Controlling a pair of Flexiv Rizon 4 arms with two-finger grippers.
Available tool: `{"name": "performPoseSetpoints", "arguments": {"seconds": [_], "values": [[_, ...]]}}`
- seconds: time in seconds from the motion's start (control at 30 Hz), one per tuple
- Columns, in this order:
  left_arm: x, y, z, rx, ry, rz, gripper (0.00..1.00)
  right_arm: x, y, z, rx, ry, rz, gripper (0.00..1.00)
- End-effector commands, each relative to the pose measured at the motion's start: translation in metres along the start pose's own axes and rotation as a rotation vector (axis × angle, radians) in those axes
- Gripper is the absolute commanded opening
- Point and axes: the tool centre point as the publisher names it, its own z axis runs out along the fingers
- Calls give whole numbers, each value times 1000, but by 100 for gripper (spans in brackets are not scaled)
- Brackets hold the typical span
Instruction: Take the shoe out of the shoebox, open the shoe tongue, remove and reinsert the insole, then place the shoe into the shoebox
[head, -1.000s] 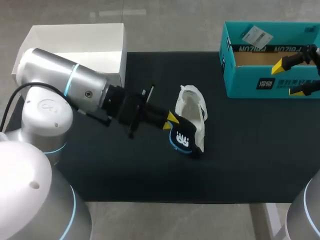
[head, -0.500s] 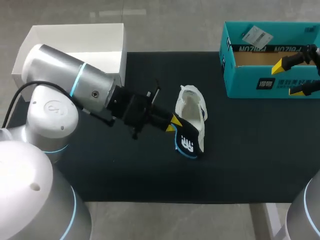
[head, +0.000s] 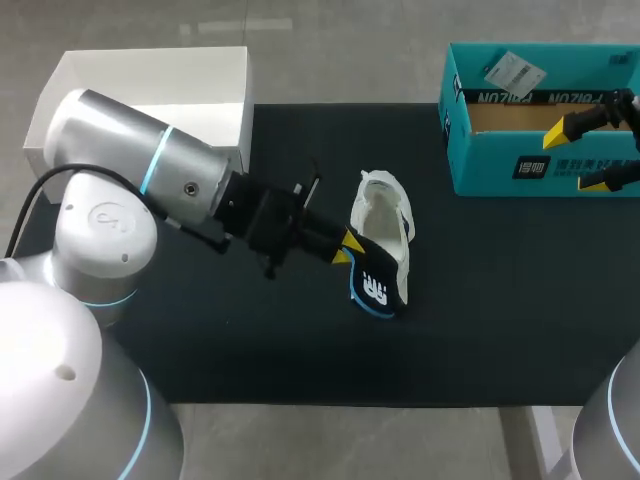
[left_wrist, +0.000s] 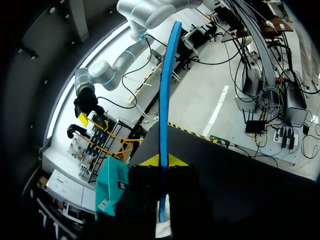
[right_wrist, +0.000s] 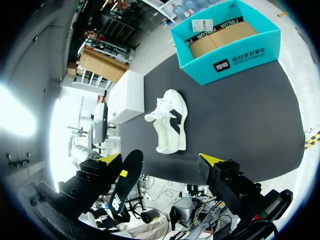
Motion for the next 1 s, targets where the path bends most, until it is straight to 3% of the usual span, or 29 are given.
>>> {"name": "performPoseSetpoints", "arguments": {"seconds": [0.03, 0.63, 1.0], "values": [[1, 5, 10, 9, -1, 19, 0, 0, 0, 1, 0, -2, 1, 100], [1, 64, 54, 28, 34, 2, 0, 0, 0, 1, 0, -2, 1, 100], [1, 65, 55, 44, 48, -20, 0, 0, 0, 1, 0, -2, 1, 100]]}}
